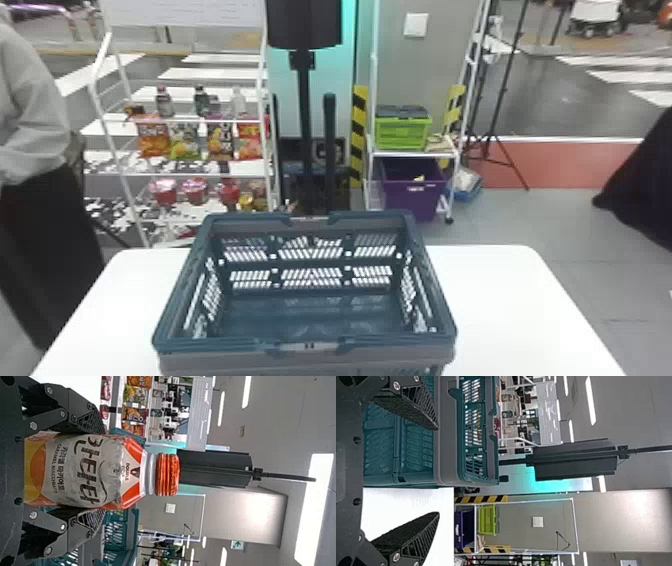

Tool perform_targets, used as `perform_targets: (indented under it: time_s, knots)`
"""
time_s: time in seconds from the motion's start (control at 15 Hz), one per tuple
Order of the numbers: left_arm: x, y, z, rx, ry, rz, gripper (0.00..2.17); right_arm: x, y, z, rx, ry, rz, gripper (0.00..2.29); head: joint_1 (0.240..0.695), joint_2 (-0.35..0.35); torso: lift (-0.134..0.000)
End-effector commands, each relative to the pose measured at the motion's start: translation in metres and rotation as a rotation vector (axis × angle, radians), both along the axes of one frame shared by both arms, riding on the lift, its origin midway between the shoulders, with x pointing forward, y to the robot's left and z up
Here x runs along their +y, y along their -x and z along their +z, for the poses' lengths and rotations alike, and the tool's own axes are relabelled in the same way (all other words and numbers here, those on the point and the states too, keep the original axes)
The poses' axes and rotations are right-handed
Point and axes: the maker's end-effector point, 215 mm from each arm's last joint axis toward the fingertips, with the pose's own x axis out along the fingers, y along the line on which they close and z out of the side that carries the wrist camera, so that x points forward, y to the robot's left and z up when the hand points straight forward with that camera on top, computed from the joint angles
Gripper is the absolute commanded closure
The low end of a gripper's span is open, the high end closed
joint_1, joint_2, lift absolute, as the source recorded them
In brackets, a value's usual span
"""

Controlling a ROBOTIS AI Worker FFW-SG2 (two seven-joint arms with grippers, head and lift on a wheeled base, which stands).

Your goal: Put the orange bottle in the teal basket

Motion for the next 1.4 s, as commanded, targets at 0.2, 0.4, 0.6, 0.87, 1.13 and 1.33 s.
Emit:
perform_targets:
  time_s: [0.2,0.4,0.6,0.87,1.13,1.33]
  knots:
    - [0.000,0.000,-0.001,0.002,0.003,0.003,0.54,0.000,-0.001,-0.002,0.002,0.002,0.000,0.13,0.499,0.000,0.000]
    - [0.001,-0.001,-0.001,0.000,0.004,0.004,0.54,-0.001,-0.001,-0.003,0.004,0.002,-0.001,0.13,0.499,0.000,0.000]
    - [0.001,-0.001,-0.001,0.000,0.003,0.005,0.54,-0.001,-0.002,-0.003,0.002,0.002,-0.001,0.13,0.499,0.000,0.000]
    - [0.007,-0.013,0.013,-0.017,-0.011,0.006,0.54,-0.003,-0.002,-0.004,0.004,0.003,-0.010,0.13,0.499,0.000,0.000]
    - [0.030,-0.048,0.025,0.010,-0.062,0.010,0.54,-0.006,-0.002,-0.008,0.012,-0.003,-0.032,0.13,0.499,0.000,0.000]
    - [0.048,-0.083,0.040,0.013,-0.101,0.023,0.54,-0.009,-0.003,-0.010,0.019,-0.004,-0.052,0.13,0.499,0.000,0.000]
